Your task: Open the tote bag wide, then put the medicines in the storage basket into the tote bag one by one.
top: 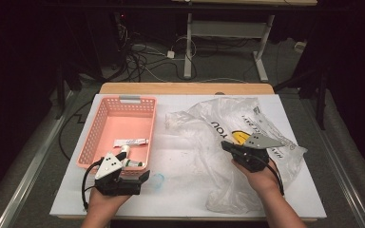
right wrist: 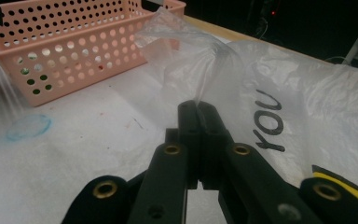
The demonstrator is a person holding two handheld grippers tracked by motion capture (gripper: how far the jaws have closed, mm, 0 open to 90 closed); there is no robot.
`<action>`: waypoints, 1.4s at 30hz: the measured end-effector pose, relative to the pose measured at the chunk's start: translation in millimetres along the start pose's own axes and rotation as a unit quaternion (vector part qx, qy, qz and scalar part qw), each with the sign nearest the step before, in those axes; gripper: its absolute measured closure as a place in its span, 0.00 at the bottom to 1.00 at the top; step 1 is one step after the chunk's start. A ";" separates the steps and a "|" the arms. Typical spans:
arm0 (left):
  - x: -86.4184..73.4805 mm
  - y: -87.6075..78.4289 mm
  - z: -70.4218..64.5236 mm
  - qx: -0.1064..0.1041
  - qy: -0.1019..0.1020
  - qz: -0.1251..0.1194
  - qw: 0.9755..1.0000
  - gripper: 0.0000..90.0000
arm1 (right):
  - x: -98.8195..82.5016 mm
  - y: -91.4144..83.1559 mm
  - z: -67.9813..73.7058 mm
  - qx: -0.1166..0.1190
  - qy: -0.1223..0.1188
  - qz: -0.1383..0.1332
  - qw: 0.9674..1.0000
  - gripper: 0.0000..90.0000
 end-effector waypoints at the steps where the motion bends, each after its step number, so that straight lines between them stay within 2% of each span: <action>1: 0.0 -0.1 0.4 0.000 -0.001 0.000 1.000 0.00 | 2.0 -1.8 -0.7 -0.001 -0.001 -0.004 1.000 1.00; 11: -0.1 -1.6 7.0 0.004 -0.008 -0.002 1.000 0.00 | 16.5 -17.7 -9.7 -0.019 0.000 -0.033 0.999 1.00; 16: -0.8 -4.2 11.3 0.010 -0.015 -0.004 1.000 0.00 | 15.8 -17.9 -13.0 -0.024 0.008 -0.034 0.999 1.00; 21: 0.0 -8.0 18.4 0.018 -0.018 -0.003 1.000 0.00 | 16.5 -16.1 -12.9 -0.024 0.003 -0.032 0.999 1.00; 26: 1.6 -16.7 32.6 0.037 -0.031 -0.007 0.999 0.00 | 18.8 -15.9 -10.4 -0.021 0.000 -0.035 0.999 1.00; 30: -0.7 -22.7 46.0 0.059 -0.030 0.004 0.998 0.00 | 18.3 -16.7 -11.3 -0.020 0.000 -0.038 0.999 1.00; 33: -3.3 -27.9 57.7 0.072 -0.041 0.008 0.997 0.00 | 16.8 -16.7 -11.9 -0.017 0.002 -0.037 0.999 1.00; 38: -6.5 -32.0 72.1 0.085 -0.050 0.015 0.995 0.00 | 16.3 -16.3 -11.3 -0.015 -0.002 -0.036 0.999 1.00; 42: -7.4 -32.3 77.2 0.084 -0.056 0.018 0.995 0.00 | 16.1 -14.1 -10.2 -0.013 0.002 -0.035 0.999 1.00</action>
Point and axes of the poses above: each handheld gripper's, and its own axes: y roughly forward along the jaws, x roughly out of its top, z roughly to its left, the point moved 7 cm from there along y, roughly forward along the jaws, and after that the axes turned 1 degree about -y, right-handed, at the moved point
